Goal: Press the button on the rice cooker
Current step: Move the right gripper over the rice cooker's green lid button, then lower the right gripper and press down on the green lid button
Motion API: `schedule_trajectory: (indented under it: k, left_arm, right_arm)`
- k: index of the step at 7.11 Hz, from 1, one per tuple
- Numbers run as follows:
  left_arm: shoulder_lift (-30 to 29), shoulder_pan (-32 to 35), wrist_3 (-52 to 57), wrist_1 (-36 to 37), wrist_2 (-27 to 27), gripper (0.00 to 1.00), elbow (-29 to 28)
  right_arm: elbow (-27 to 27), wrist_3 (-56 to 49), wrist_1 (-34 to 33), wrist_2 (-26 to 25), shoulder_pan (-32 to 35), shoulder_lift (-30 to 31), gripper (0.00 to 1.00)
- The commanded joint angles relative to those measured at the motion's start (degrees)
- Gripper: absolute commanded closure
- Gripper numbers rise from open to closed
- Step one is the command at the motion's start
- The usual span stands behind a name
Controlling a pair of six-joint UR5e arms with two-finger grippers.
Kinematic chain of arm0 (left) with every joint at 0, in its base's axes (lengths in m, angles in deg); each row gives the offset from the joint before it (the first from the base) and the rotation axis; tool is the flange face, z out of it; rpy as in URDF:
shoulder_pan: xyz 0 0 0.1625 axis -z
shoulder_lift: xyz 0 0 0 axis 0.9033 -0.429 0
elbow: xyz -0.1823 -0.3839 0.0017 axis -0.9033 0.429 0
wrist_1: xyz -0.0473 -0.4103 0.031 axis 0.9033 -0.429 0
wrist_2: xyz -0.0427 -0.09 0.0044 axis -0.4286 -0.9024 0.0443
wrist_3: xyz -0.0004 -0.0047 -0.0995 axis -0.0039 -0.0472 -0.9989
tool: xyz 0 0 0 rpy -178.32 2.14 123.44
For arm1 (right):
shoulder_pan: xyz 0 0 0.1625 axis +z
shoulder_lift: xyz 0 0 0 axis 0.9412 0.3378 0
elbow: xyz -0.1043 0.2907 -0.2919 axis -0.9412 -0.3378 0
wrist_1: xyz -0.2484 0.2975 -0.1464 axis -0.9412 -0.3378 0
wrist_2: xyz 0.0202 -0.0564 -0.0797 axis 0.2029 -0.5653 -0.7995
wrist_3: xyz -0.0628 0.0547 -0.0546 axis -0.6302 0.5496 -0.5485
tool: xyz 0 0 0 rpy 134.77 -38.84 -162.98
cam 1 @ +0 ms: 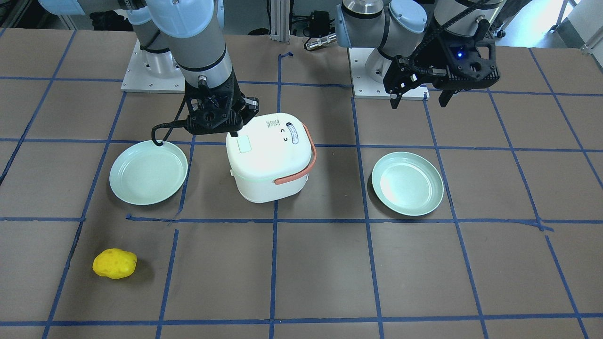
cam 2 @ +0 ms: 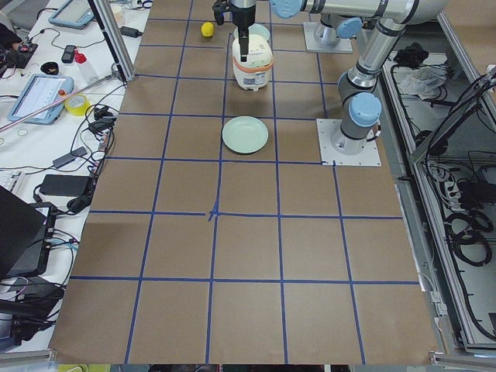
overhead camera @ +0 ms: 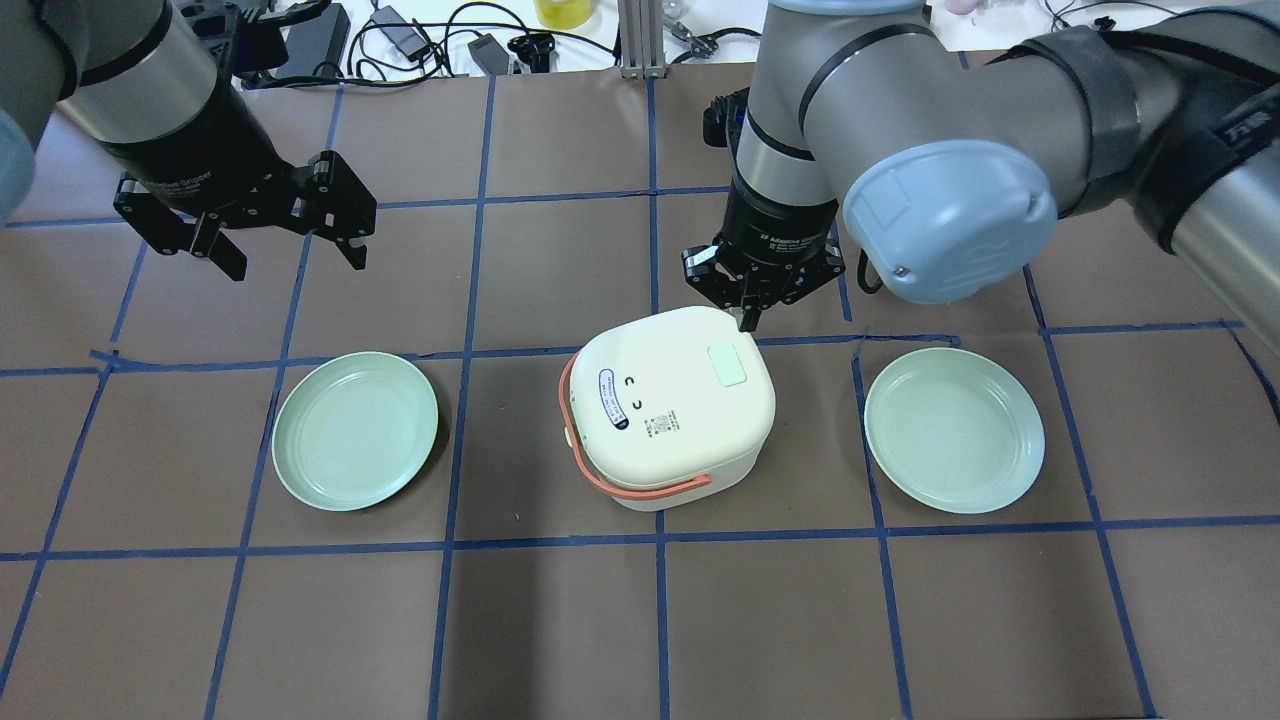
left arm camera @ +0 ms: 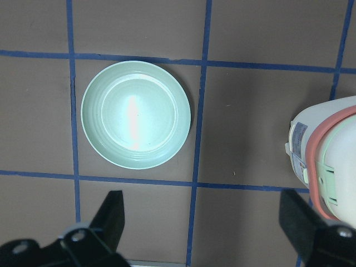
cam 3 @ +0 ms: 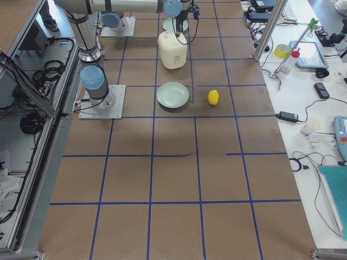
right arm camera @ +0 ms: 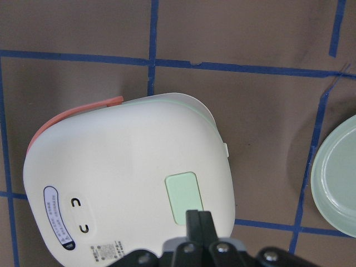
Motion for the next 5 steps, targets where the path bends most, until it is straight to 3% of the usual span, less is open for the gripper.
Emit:
schedule_trajectory:
  k: [1,5]
  left_arm:
    - [0.0,0.0,0.0,0.0,0.0,0.00,0.0]
    - [0.0,0.0,0.0,0.0,0.0,0.00,0.0]
  right_arm:
    - [1.5,-0.2,-1.4,0.9,0.0,-0.5,1.00]
    - [4.0,-0.6,-3.3,0.9,1.0,-1.5,1.00]
